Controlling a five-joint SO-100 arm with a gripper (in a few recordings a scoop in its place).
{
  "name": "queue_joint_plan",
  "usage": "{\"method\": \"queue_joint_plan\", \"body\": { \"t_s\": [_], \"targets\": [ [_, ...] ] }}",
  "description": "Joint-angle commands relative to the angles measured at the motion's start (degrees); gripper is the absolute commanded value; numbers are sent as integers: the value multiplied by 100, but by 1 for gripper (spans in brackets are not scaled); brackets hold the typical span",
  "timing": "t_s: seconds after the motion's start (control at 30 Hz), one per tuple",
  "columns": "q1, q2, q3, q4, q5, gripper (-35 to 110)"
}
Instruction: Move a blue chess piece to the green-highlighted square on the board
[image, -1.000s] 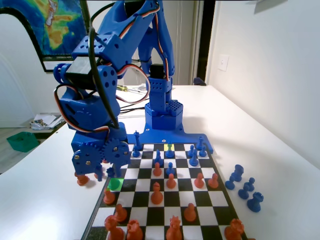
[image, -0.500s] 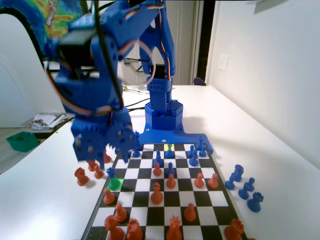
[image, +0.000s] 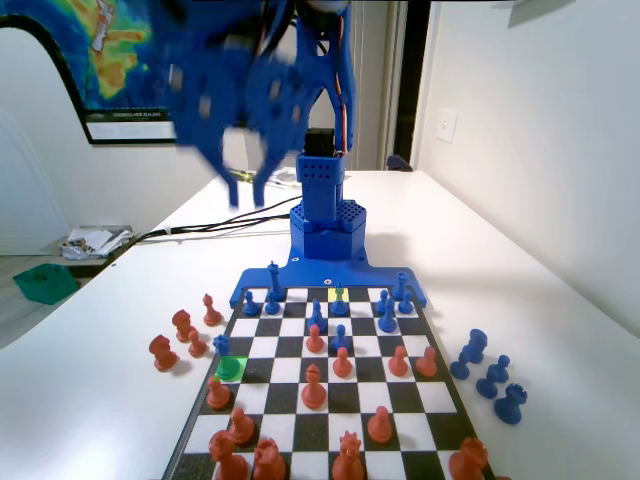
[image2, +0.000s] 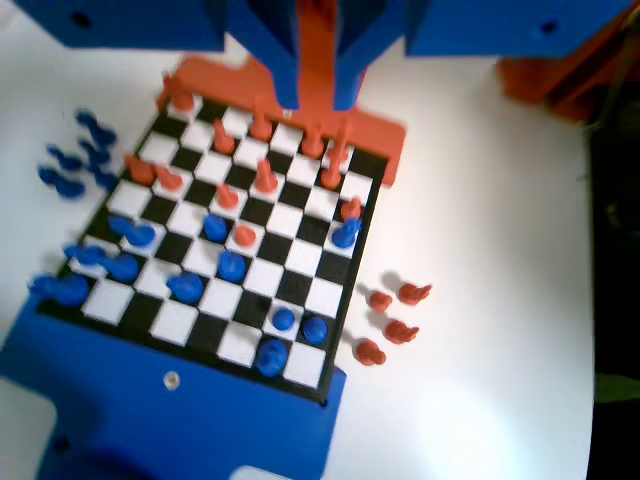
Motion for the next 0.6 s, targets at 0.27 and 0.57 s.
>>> {"method": "queue_joint_plan", "body": {
  "t_s": [0.27,0.57],
  "targets": [
    [-712,2918,281,598,1134,4],
    [-1222,4245,571,1310,1529,2]
  ]
}}
